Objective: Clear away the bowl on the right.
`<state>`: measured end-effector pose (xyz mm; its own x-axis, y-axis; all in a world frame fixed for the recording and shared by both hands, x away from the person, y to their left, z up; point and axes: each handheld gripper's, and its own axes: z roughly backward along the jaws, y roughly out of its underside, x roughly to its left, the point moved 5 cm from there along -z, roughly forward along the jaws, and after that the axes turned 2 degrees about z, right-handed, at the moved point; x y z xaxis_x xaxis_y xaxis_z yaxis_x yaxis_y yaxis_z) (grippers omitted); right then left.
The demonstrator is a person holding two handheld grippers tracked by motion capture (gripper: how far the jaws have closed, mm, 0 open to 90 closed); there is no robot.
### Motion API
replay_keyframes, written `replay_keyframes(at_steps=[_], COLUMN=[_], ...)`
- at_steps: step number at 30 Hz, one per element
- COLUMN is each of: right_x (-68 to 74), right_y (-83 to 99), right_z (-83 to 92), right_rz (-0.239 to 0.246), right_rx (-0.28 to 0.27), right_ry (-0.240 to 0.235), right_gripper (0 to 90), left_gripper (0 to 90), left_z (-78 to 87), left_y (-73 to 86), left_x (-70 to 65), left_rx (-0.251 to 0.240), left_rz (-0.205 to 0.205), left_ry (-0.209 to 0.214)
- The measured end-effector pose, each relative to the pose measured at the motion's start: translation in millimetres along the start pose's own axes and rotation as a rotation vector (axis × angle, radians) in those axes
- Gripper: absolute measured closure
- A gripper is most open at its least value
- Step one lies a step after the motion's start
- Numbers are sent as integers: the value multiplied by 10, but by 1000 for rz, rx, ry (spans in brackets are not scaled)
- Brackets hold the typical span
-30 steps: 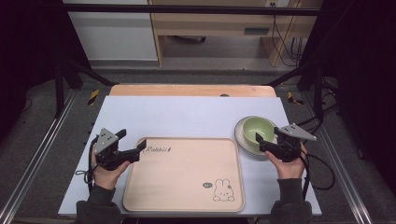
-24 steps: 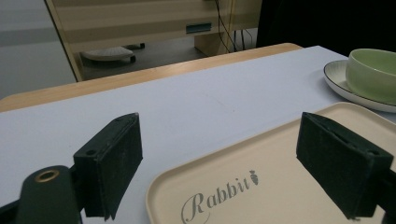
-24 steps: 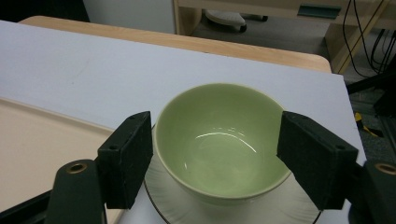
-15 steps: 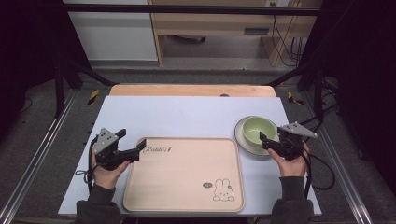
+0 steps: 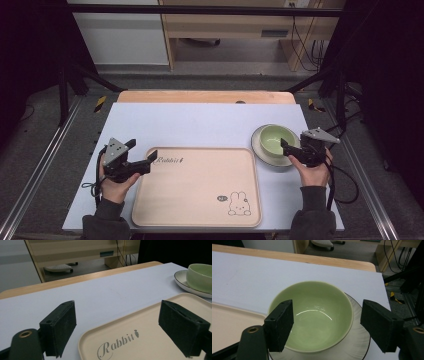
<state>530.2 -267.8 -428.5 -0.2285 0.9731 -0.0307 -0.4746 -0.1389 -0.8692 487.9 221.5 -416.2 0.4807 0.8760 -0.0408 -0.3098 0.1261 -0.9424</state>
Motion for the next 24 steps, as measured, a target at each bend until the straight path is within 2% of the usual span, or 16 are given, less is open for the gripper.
replay_keyframes(at_steps=[10,24], right_x=[-68,-170], right_y=[33,92], right_z=[-138,-336], right_rz=[-2,-56], right_rx=[57,152], right_ry=[18,31], right_gripper=[330,392], left_gripper=[142,141], left_z=[6,-3], left_y=[2,15], left_x=[9,8], left_rx=[1,9], left_rz=[2,-1], left_ry=[-1,-1])
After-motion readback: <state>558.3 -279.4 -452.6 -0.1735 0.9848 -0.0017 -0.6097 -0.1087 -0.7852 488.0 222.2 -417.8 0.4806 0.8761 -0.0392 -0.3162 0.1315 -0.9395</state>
